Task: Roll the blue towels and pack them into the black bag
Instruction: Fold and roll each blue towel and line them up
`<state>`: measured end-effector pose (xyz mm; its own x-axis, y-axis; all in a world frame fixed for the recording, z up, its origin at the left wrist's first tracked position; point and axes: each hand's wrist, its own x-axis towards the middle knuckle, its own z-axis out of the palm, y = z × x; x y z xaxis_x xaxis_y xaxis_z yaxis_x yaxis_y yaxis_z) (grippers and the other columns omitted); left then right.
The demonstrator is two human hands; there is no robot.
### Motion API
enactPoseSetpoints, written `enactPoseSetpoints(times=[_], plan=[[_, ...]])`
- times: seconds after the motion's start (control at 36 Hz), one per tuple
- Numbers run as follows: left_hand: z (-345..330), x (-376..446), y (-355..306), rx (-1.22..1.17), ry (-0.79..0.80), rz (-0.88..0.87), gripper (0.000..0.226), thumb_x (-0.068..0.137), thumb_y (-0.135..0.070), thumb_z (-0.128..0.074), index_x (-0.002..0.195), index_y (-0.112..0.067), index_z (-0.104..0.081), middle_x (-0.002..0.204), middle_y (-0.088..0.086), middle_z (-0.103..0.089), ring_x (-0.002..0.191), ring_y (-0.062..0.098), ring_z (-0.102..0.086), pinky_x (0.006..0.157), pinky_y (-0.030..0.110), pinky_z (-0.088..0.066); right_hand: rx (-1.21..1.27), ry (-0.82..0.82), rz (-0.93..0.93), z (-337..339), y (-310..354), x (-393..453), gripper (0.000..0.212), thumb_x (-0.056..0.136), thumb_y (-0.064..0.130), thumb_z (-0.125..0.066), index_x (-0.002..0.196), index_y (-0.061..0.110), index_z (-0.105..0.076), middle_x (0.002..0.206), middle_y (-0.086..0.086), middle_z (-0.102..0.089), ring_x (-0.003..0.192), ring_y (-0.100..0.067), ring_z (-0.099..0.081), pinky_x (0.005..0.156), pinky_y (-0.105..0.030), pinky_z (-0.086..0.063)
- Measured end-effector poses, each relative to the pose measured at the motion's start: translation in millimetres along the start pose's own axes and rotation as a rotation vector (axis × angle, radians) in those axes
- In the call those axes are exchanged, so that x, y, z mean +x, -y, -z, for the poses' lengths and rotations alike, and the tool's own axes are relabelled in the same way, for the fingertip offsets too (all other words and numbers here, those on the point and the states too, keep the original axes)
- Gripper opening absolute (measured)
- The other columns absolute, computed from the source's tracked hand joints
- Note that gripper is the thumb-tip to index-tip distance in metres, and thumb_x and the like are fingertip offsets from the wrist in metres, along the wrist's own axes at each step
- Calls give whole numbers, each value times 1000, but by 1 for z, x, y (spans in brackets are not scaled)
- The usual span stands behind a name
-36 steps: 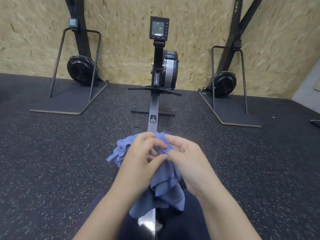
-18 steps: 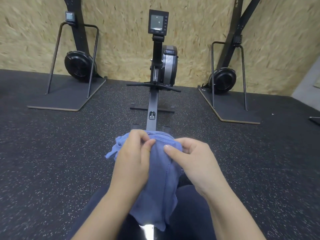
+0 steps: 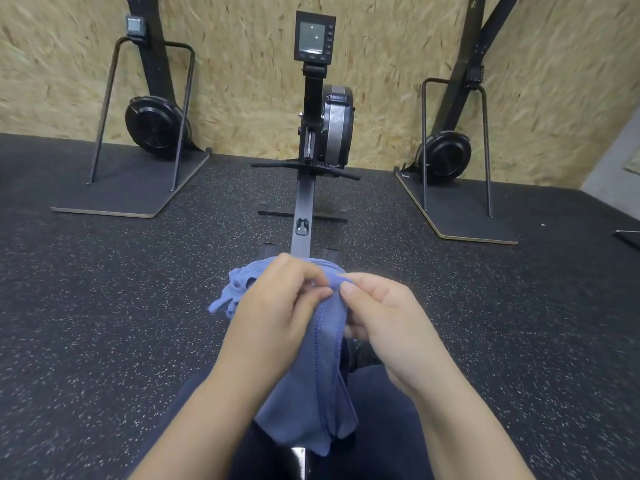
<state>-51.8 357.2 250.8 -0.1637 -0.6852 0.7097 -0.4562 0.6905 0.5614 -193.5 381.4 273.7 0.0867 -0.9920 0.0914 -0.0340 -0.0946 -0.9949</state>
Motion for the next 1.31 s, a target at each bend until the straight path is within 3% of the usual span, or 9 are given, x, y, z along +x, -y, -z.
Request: enactPoseSetpoints(times=[0.08,0.25,0.42,0.69,0.78,0.83,0.97,1.14,1.31], plan=[[2,1,-1,30,29,-32,10,86,-26,-51,82,-17,-55,86,-11,-47,83,-4,-47,74,7,-34,10,-7,-40,0,1,-1,29,99,8,-44,86,14,-69,78,-4,-68,74,-16,-59,62,-23,-49],[6,-1,-8,-17,71,-107,5,90,-24,-49,85,-24,-51,84,-19,-47,79,-9,-45,72,7,-33,-180,-74,36,-1,-3,-1,31,83,36,-45,91,17,-67,76,-9,-64,71,-15,-54,74,-43,-49],[5,1,-8,-26,79,-105,5,91,-29,-50,86,-29,-51,85,-19,-48,81,-4,-47,73,15,-37,-206,66,71,1,4,-9,32,101,8,-40,86,24,-64,60,24,-61,58,10,-54,55,-4,-37],[0,-1,-7,-24,-78,23,8,83,-33,-56,79,-28,-59,80,-18,-58,84,-2,-46,77,11,-35,-172,162,97,-3,6,-10,35,100,1,-36,102,22,-63,68,27,-63,64,13,-56,61,-4,-39],[0,-2,-10,-38,-111,66,5,81,-36,-57,76,-35,-58,76,-19,-60,86,-2,-46,77,8,-33,-151,177,109,-5,6,-11,29,99,2,-43,106,23,-62,88,24,-70,90,9,-63,77,-8,-44],[0,-1,-12,-55,-117,112,5,78,-39,-61,73,-39,-58,81,-18,-63,87,-3,-47,77,7,-33,-143,149,125,-6,5,-12,27,97,1,-49,105,23,-62,95,22,-71,99,6,-63,83,-10,-44],[2,2,-16,-116,-73,189,20,79,-26,-69,72,-42,-59,85,-36,-59,82,-6,-50,73,4,-34,-198,53,180,-5,9,-11,29,95,2,-51,92,27,-65,80,24,-71,80,12,-62,71,-5,-43],[7,14,-20,-126,102,124,13,82,-37,-61,85,-38,-48,90,-28,-55,82,2,-46,74,10,-34,-299,-148,240,1,15,-4,28,93,4,-53,84,27,-67,82,16,-71,81,4,-64,74,-13,-44],[20,32,-32,-8,229,63,28,87,-22,-68,83,-36,-44,76,-17,-51,82,0,-46,70,12,-32,-365,-270,283,8,42,-7,22,95,7,-47,91,19,-66,86,14,-67,79,9,-56,70,-5,-38]])
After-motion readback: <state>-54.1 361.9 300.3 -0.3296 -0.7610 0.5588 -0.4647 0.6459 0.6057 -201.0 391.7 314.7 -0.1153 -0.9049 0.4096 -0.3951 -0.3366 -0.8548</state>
